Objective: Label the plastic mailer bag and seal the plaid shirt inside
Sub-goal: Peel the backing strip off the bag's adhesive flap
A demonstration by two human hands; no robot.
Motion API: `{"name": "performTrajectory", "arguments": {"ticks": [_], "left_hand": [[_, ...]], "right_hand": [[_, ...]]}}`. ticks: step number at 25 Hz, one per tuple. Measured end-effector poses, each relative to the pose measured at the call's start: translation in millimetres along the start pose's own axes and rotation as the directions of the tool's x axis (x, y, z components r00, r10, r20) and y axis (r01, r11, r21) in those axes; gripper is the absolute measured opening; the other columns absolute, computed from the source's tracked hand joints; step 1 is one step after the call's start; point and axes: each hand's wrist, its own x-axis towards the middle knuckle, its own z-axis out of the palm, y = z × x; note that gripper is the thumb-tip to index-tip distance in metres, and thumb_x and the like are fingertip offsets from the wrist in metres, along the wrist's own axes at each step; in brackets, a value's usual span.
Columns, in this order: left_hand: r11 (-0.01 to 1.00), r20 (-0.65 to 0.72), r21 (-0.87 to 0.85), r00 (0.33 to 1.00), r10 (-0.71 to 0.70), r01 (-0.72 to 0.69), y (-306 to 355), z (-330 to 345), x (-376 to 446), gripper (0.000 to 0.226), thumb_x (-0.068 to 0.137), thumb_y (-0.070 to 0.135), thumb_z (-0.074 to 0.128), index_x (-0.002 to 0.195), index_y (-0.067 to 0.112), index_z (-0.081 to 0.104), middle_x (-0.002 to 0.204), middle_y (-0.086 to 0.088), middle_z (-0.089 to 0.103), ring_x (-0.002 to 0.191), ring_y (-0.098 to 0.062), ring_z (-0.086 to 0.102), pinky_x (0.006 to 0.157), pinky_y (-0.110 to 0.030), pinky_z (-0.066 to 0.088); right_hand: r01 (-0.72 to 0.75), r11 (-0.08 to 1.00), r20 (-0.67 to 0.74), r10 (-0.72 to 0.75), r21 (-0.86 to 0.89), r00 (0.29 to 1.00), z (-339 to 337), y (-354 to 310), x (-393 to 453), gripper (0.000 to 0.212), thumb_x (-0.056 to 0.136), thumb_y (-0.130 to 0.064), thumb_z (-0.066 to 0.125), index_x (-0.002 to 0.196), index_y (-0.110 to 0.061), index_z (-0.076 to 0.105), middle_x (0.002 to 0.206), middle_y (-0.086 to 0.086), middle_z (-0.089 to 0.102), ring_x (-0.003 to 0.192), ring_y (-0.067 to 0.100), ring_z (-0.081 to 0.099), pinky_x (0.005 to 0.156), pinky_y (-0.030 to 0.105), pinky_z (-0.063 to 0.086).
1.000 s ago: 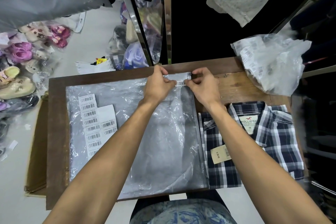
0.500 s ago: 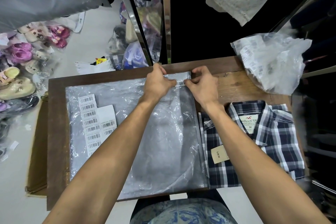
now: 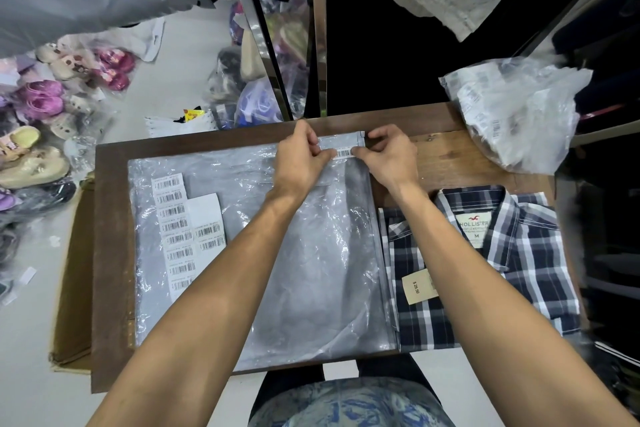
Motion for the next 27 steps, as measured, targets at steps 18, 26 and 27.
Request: {"name": "performTrajectory", "arguments": {"ticks": [18,26,27], "left_hand": [[0.998,0.130,0.059,0.991,-0.021,0.014,3,-10,12,0.023,0.078,0.012,0.085,0.078,0.010,0.062,0.076,-0.006,0.069,0.065,-0.013,0.058,0.056,-0.016,0.048],[0.993,0.148,0.117,0.988,-0.046,0.028,6,-12,14,0.036,0.077,0.016,0.087,0.067,0.018,0.052,0.077,-0.002,0.067,0.059,-0.006,0.055,0.050,-0.008,0.040],[0.991,0.151,0.128,0.987,-0.048,0.028,7,-12,13,0.036,0.078,0.018,0.086,0.066,0.019,0.052,0.076,-0.001,0.067,0.060,-0.005,0.055,0.052,-0.010,0.040]], "right_hand": [[0.101,0.975,-0.149,-0.132,-0.200,0.980,29,-8,-17,0.038,0.080,-0.057,0.074,0.105,-0.031,0.062,0.087,-0.012,0.076,0.098,0.018,0.068,0.087,0.038,0.037],[0.084,0.975,-0.183,-0.123,-0.207,0.975,11,-1,-15,0.028,0.085,-0.050,0.068,0.105,-0.030,0.065,0.081,-0.015,0.069,0.095,0.018,0.067,0.083,0.036,0.030],[0.073,0.977,-0.193,-0.112,-0.200,0.975,8,0,-16,0.028,0.085,-0.049,0.068,0.105,-0.030,0.065,0.080,-0.015,0.068,0.094,0.018,0.067,0.082,0.035,0.029]]}}
